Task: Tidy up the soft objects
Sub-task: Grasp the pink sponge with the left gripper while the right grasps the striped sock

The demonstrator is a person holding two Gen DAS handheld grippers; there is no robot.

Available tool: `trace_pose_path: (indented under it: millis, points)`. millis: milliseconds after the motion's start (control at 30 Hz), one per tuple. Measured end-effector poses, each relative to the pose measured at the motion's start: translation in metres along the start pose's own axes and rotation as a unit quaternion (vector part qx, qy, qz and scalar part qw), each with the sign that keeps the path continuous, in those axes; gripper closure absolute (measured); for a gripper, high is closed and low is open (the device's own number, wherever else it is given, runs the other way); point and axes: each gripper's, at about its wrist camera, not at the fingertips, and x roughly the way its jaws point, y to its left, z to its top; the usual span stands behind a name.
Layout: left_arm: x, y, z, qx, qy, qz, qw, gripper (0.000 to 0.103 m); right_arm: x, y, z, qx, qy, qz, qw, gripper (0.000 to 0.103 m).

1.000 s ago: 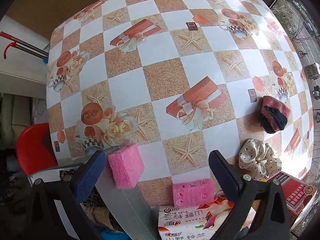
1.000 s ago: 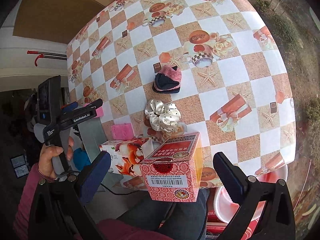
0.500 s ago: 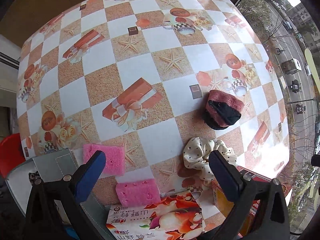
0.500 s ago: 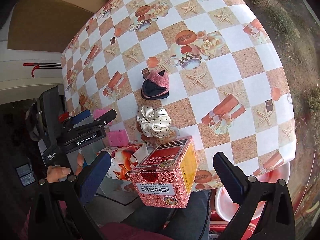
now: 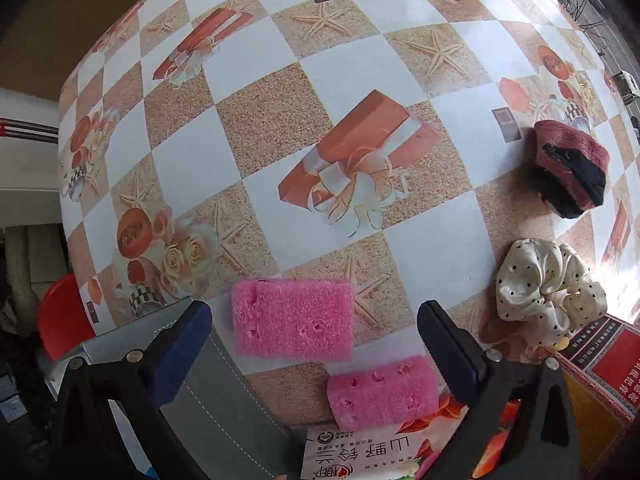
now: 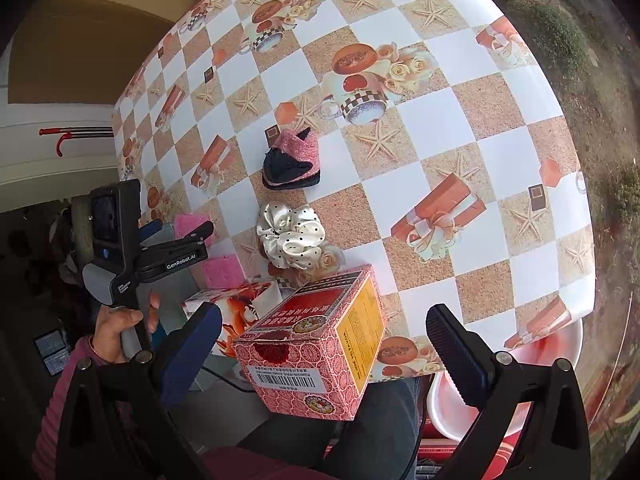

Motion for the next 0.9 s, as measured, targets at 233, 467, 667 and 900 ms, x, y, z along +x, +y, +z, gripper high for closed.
trace_pose_path:
  millis: [233,467,667,900]
  points:
    - [0.028,0.005,0.002,0.0,0.053,-0.012,0.9985,0.0,0.007,-0.002,0.007,-0.003,0.008,0.006,1.0,0.0]
    - [0.031,-0.001,0.012,-0.016,0.057,0.0,0.9983,0.01,0.016,0.002,0.018,-0.016,0.015,-0.001,1.0,0.0]
    - [0.019,0.0,0.017,-0.022,0.033,-0.017,0.9991,0.015,0.036,0.014,0.042,-0.04,0.027,-0.021,0.999,0.0]
    - [0.011,0.004,0.002,-0.04,0.029,-0.004,0.9988,0.014,0.079,0.054,0.082,-0.11,0.042,-0.053,0.992,0.0]
